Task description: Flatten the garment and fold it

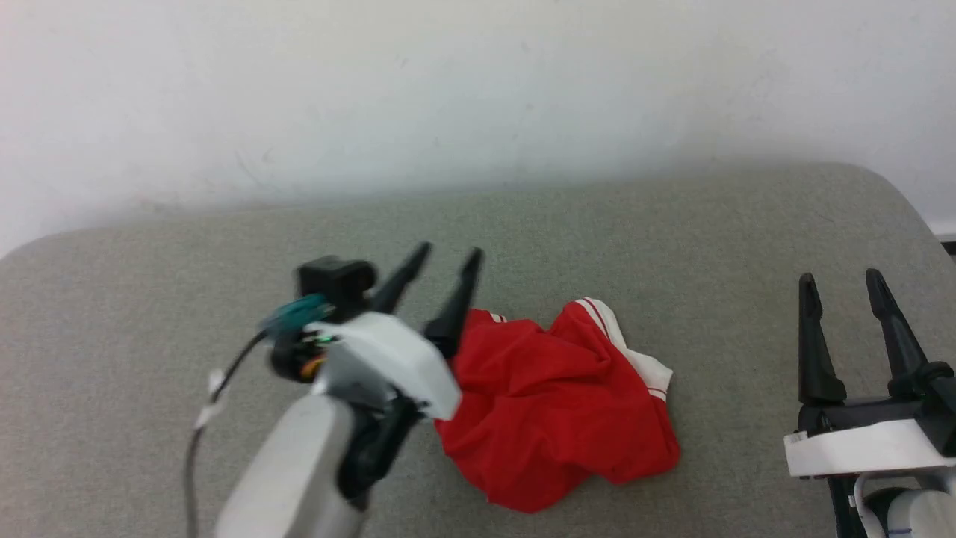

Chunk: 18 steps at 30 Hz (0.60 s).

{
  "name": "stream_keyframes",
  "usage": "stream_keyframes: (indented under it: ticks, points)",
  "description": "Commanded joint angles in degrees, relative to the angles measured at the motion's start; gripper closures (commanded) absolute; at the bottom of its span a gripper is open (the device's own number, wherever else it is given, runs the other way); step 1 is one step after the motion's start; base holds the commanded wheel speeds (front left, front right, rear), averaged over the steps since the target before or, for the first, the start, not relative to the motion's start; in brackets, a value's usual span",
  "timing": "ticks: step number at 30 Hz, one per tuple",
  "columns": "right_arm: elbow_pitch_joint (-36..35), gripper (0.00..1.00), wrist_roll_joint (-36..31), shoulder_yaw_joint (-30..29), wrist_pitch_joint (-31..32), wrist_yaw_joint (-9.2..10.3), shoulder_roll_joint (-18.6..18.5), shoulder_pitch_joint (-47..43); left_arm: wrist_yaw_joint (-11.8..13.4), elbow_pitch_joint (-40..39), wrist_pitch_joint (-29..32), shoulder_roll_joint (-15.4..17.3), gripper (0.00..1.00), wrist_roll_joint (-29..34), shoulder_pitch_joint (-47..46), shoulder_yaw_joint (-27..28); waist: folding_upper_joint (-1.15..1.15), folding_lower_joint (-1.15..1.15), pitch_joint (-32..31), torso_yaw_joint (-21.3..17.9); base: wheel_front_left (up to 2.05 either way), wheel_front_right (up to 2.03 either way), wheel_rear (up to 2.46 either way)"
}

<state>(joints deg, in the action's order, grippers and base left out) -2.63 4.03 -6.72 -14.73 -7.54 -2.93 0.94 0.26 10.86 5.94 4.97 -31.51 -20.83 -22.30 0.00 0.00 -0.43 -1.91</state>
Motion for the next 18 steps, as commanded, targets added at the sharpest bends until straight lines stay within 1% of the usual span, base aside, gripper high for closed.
stream_keyframes:
  ticks: [1, 4, 8, 12, 13, 16, 18]
  points:
    - [0.2, 0.00, 0.1, 0.0, -0.3, 0.05, 0.1, -1.0, 0.7, -3.1, -3.2, 2.8, 0.00, 1.3, 3.0, 1.6, 0.00, 0.00, -1.2, 1.1, 0.00, 0.00, 0.00]
    - [0.5, 0.00, 0.3, 0.1, -0.3, 0.05, 0.1, -2.0, 2.0, -7.8, -9.1, 6.6, 0.00, 4.4, 7.9, 3.7, 0.00, 0.00, -1.7, 1.7, 0.00, 0.00, 0.00]
    - [1.0, 0.00, 0.7, 0.3, -0.3, 0.05, 0.1, -3.4, 4.5, -10.7, -17.4, 9.4, 0.00, 6.7, 16.8, 7.1, 0.00, 0.00, -2.0, 2.3, 0.00, 0.00, 0.00]
    - [1.5, 0.00, 1.0, 0.6, -0.3, 0.05, 0.1, -4.9, 6.7, -12.0, -20.5, 10.0, 0.00, 8.4, 25.0, 10.3, 0.00, 0.00, -1.8, 3.1, 0.00, 0.00, 0.00]
    - [1.5, 0.00, 1.0, 0.6, -0.3, 0.05, 0.1, -4.9, 6.7, -12.0, -20.5, 10.0, 0.00, 8.4, 25.0, 10.3, 0.00, 0.00, -1.8, 3.1, 0.00, 0.00, 0.00]
    - [1.8, 0.00, 1.2, 0.3, -0.3, 0.05, 0.1, -5.5, 7.8, -13.2, -20.9, 9.2, 0.00, 10.0, 29.1, 12.0, 0.00, 0.00, -1.4, 3.9, 0.00, 0.00, 0.00]
    - [2.2, 0.00, 1.3, -0.1, -0.3, 0.05, 0.1, -5.5, 8.0, -14.8, -20.9, 8.1, 0.00, 11.6, 30.2, 12.7, 0.00, 0.00, -1.0, 4.5, 0.00, 0.00, 0.00]
